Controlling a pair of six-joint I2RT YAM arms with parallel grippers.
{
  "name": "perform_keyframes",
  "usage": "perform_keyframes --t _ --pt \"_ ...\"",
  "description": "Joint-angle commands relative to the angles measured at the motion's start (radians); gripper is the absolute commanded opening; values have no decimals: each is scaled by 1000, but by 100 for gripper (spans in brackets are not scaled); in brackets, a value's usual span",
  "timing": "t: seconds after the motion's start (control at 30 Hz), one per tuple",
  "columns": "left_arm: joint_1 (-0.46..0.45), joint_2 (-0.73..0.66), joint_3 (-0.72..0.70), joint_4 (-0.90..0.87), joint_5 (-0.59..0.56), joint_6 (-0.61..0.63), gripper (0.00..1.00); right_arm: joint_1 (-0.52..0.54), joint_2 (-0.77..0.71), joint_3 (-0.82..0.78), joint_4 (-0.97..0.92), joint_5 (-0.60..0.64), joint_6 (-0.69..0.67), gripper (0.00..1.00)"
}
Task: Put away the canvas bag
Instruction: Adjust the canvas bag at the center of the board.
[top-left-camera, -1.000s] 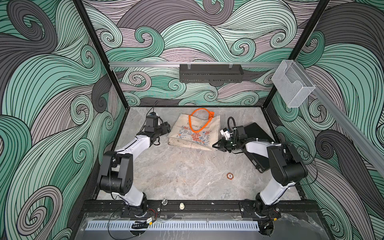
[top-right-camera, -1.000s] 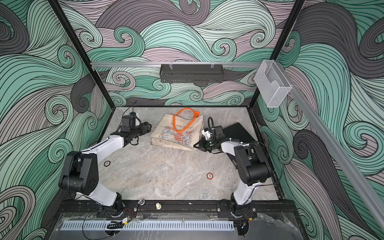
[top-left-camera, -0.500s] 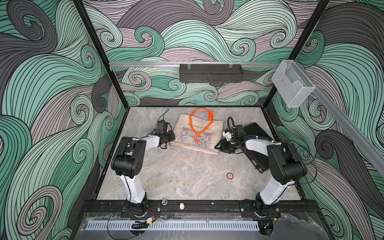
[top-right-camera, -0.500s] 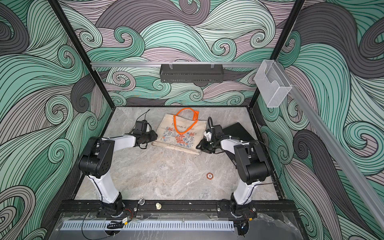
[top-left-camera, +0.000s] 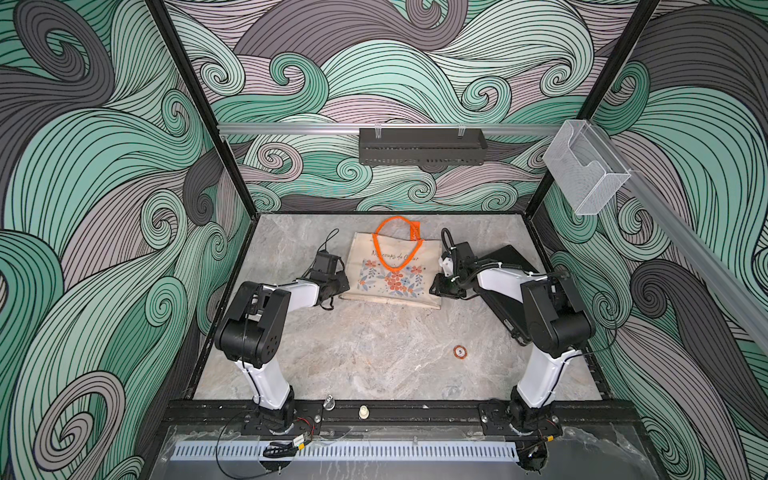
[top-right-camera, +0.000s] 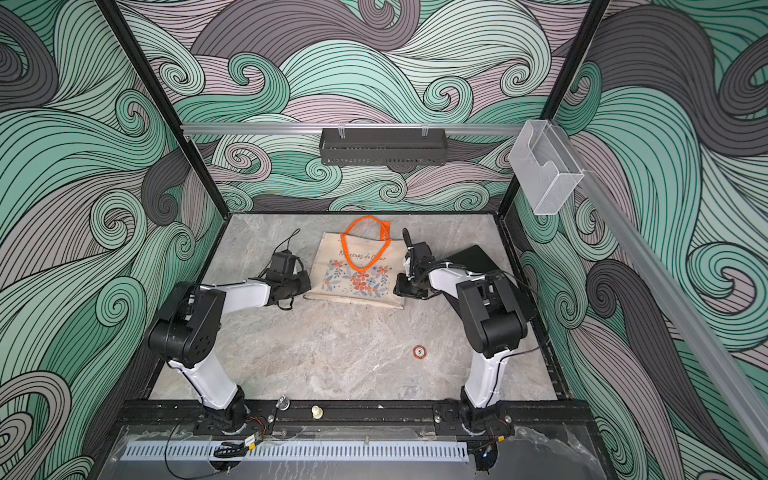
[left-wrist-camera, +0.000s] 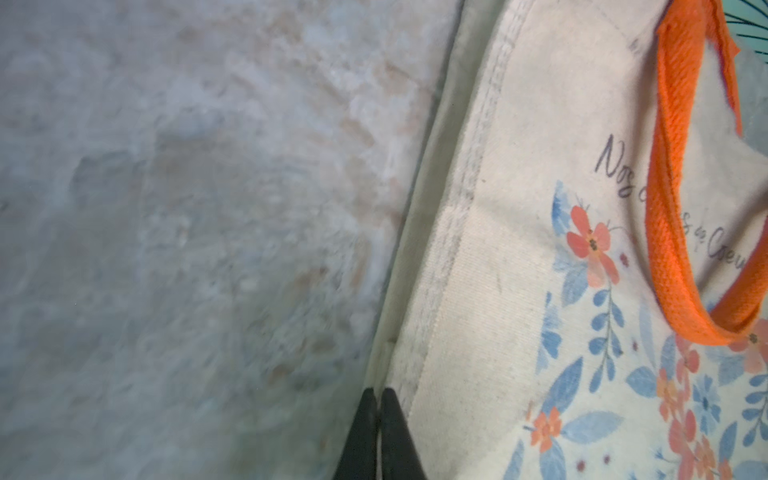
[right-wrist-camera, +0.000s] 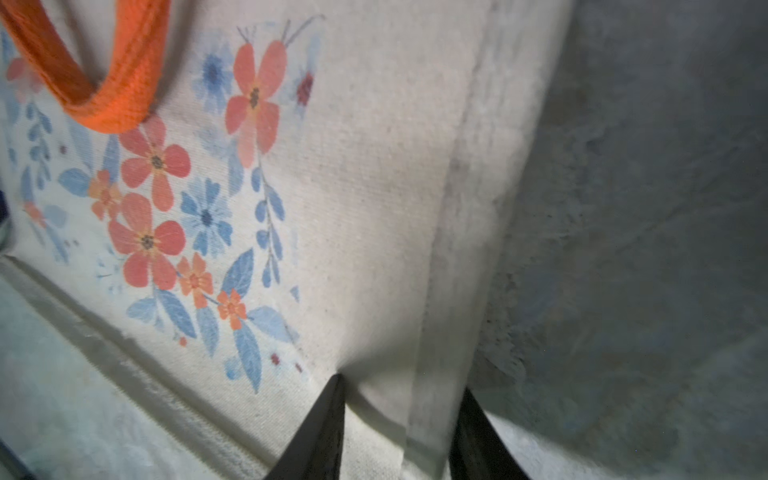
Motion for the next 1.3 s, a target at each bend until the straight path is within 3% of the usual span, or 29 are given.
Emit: perform_keyframes --t 0.0,0.13,0.27,0.4,0.53,0.63,0.73,0.8,0.97,1.1,1.27 --pt "-20 -64 -75 -33 0 -47 2 65 18 -12 -56 38 -20 33" --pt "-58 -187 -195 -40 -65 -125 2 99 -3 -62 -53 37 -7 28" --pt "-64 -308 -274 -81 -110 -176 6 107 -61 -127 -40 76 8 31" --pt "-65 -407 -252 -185 -185 -149 31 107 -107 -117 -92 84 1 34" --pt "-64 -530 -213 -270 -291 -117 61 122 -201 -105 -165 176 15 52" --pt "-72 -578 -151 -282 -269 16 67 125 -300 -108 -173 224 25 64" --pt "-82 -561 -73 -288 -230 44 65 169 -369 -89 -168 227 18 69" --pt "-81 -508 -52 -196 -152 43 57 220 -377 -69 -155 220 17 67" --pt "-88 -275 82 -88 35 -174 42 298 -252 -18 30 34 88 49" --pt "-128 -105 116 15 0 -277 30 326 -120 8 137 -10 130 26" --pt "-183 -20 32 78 -90 -390 30 328 -22 -36 153 41 161 10"
